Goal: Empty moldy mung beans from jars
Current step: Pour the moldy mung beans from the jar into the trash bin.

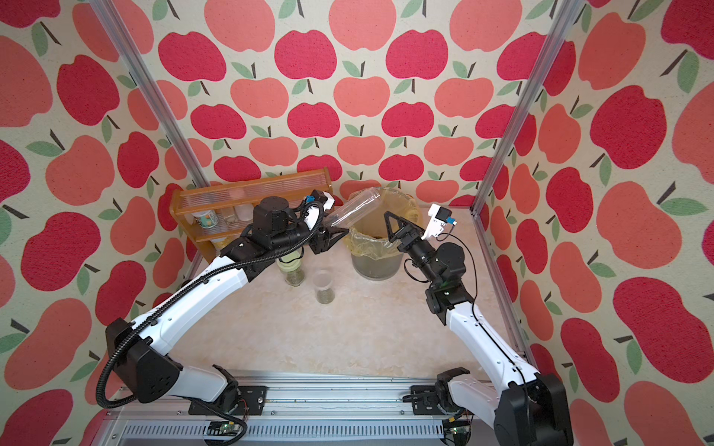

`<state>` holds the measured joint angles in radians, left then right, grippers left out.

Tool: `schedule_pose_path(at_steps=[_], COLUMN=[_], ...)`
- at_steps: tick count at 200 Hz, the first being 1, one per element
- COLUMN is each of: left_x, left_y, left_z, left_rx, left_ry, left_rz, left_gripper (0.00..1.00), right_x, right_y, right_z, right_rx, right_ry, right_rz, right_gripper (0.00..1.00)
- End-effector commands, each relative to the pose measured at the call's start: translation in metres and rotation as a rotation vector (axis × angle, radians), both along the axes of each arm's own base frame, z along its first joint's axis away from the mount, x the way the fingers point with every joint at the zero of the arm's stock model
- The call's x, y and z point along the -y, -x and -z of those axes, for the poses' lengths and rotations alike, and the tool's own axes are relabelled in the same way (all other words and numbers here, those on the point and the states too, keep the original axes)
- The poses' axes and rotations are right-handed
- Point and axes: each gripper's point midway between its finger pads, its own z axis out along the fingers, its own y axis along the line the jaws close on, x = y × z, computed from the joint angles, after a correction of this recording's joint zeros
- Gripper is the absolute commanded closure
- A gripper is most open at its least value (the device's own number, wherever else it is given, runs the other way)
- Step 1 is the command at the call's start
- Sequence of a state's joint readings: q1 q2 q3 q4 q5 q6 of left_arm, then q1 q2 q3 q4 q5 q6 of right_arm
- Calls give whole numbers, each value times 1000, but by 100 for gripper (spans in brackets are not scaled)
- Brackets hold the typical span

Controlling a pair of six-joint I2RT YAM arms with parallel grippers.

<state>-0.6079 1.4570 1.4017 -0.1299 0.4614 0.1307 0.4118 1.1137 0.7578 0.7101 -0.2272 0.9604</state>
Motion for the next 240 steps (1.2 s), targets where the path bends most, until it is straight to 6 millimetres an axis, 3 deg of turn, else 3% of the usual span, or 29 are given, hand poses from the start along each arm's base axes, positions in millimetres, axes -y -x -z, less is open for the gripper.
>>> schedule_pose_path(at_steps=[1, 40, 97, 155, 183, 204, 240], left_x=[8, 14, 20, 20, 20, 19, 16], left_y=[3, 3, 3, 1, 1, -1, -8], left_z=[-10, -9, -8, -7, -9, -12, -9], left_rx=[30, 32, 53, 62, 69, 77, 79], left_ry=[7, 2, -13, -23, -21, -19, -19], left_rz=[37, 55, 68, 66, 59, 50, 8], left_gripper=[53, 53, 53, 53, 52, 52, 42], right_x=[-12, -31, -52, -79, -90, -91, -90], right_y=[12, -6, -34, -33, -32, -32, -36], right_z=[-42, -39, -17, -21, -12, -9, -3], right_rx=[135, 83, -20, -25, -68, -78, -119], right_ry=[-55, -71, -130, -115, -63, -70, -122], right_rz=[-65, -114, -181, -270, -273, -271, -272], right_gripper=[8, 8, 14, 21, 28, 38, 45])
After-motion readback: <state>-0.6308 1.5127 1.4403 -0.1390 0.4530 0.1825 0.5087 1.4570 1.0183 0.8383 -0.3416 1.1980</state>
